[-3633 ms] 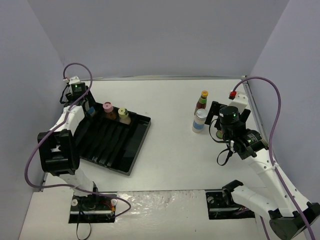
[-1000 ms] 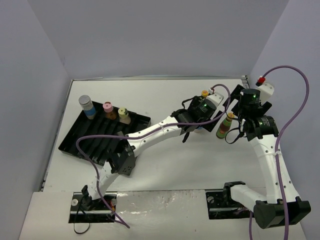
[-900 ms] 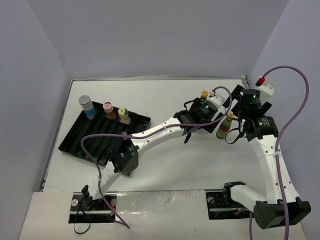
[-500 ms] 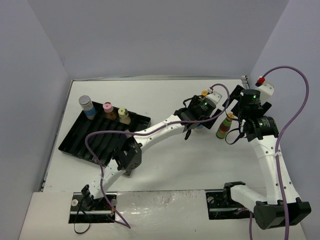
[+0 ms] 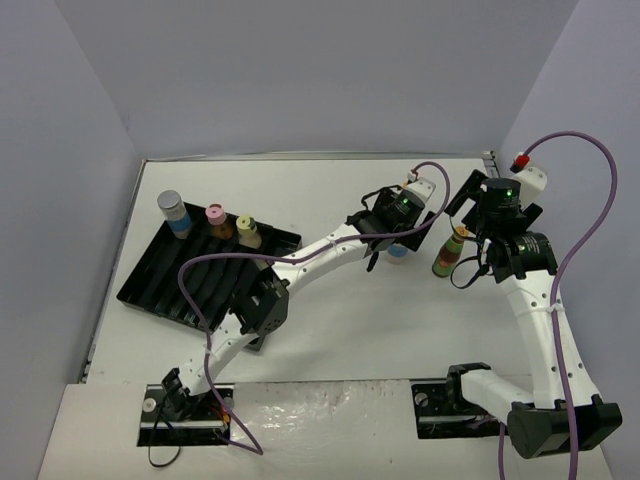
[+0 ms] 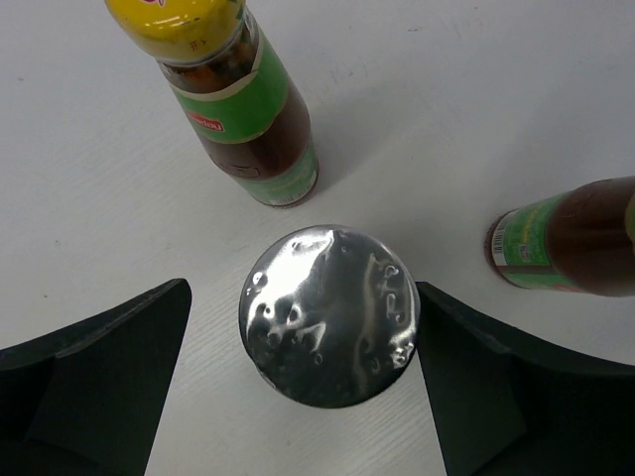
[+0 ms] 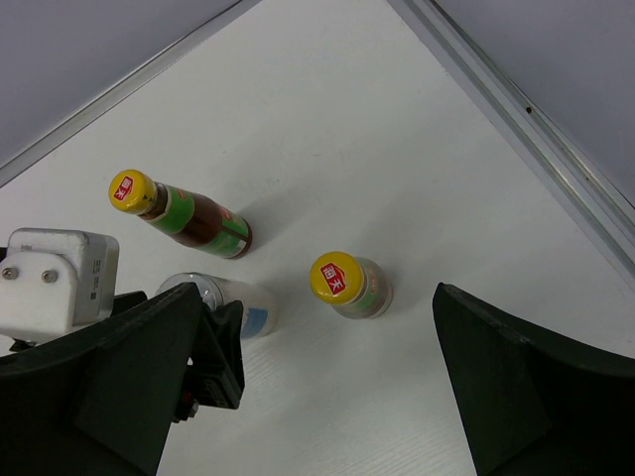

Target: Organize the condiment bottles

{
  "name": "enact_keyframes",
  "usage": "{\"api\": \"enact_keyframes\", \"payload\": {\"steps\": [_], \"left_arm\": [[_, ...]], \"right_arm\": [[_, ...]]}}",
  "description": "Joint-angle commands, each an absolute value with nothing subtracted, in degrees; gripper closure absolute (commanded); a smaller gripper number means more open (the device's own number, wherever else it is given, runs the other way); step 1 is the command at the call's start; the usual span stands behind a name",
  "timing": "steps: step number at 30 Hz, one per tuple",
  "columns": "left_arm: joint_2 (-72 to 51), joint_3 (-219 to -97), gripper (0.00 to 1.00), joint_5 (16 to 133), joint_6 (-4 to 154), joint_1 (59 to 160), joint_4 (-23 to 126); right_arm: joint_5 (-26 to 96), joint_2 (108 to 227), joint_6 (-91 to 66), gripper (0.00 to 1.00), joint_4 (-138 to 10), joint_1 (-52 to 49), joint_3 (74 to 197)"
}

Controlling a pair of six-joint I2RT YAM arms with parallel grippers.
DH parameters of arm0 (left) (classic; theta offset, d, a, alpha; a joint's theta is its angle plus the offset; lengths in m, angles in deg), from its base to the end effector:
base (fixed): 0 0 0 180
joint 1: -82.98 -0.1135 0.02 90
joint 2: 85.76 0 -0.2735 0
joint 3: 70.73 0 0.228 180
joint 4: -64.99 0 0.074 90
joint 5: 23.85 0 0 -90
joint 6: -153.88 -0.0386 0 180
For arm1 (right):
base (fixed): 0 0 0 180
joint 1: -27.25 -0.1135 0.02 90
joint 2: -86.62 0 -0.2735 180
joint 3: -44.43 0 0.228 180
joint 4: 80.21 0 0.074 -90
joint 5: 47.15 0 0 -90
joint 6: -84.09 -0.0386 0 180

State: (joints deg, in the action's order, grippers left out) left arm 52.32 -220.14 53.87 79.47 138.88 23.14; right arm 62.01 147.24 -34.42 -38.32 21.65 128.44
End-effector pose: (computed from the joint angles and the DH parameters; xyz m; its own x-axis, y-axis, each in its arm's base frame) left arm 0.3114 -0.4453 0.2843 -0.4641 0.2171 -0.8588 0.6039 0.7868 -0.1275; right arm 0.2001 0.0069 0.4073 -0.1736 0.4360 -0.8830 0.3419 0.8676 0.3611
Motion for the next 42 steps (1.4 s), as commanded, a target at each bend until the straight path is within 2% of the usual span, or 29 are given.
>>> {"api": "enact_keyframes", "payload": {"steps": [1, 4, 7, 8, 10, 12, 13, 17, 23, 27, 32, 39, 42], "left_arm": [[50.9, -223.2, 0.12, 55.2, 80.4, 137.8, 26.3], [51.1, -223.1, 0.16, 56.0, 80.2, 137.6, 26.8], [51.3, -222.6, 0.31, 57.5, 79.7, 137.6, 27.8], [51.1, -222.1, 0.44, 57.9, 79.5, 137.7, 28.2], [50.5, -220.8, 0.78, 58.4, 79.4, 137.7, 29.2], [50.1, -220.1, 0.95, 58.8, 79.2, 137.7, 29.3], [49.9, -219.8, 1.0, 58.7, 79.1, 137.7, 29.2], [45.2, -213.3, 1.0, 57.3, 78.6, 138.0, 31.9], [29.2, -197.6, 1.0, 53.4, 78.5, 137.7, 34.2], [14.3, -186.1, 1.0, 49.6, 78.8, 136.7, 34.3], [-1.2, -179.1, 1.0, 42.4, 79.2, 134.6, 27.5], [-16.8, -167.6, 1.0, 34.1, 87.4, 122.5, 19.1], [-21.3, -164.0, 1.0, 34.3, 89.4, 115.9, 17.1]], "right_arm": [[62.4, 146.8, -34.1, 0.0, -40.4, 21.8, 129.2], [62.4, 146.9, -34.1, 0.0, -40.4, 21.8, 129.1], [62.2, 146.9, -34.3, 0.0, -40.4, 21.7, 129.0], [62.1, 146.9, -34.3, 0.0, -40.4, 21.7, 129.0], [62.3, 146.8, -34.1, 0.0, -40.4, 21.7, 128.8], [62.6, 146.6, -34.0, 0.0, -40.4, 21.7, 128.6], [62.7, 146.6, -34.0, 0.0, -40.4, 21.7, 128.5], [62.6, 146.5, -33.9, 0.0, -40.4, 21.7, 128.6], [62.0, 146.8, -34.0, 0.0, -40.6, 21.6, 128.6], [61.4, 147.1, -34.6, 0.0, -41.4, 21.4, 128.7], [60.9, 147.5, -34.4, 0.0, -41.9, 20.9, 128.8], [61.7, 149.6, -34.4, 0.0, -43.2, 17.0, 128.2], [64.0, 150.4, -34.6, 0.0, -43.3, 13.6, 128.3]]}}
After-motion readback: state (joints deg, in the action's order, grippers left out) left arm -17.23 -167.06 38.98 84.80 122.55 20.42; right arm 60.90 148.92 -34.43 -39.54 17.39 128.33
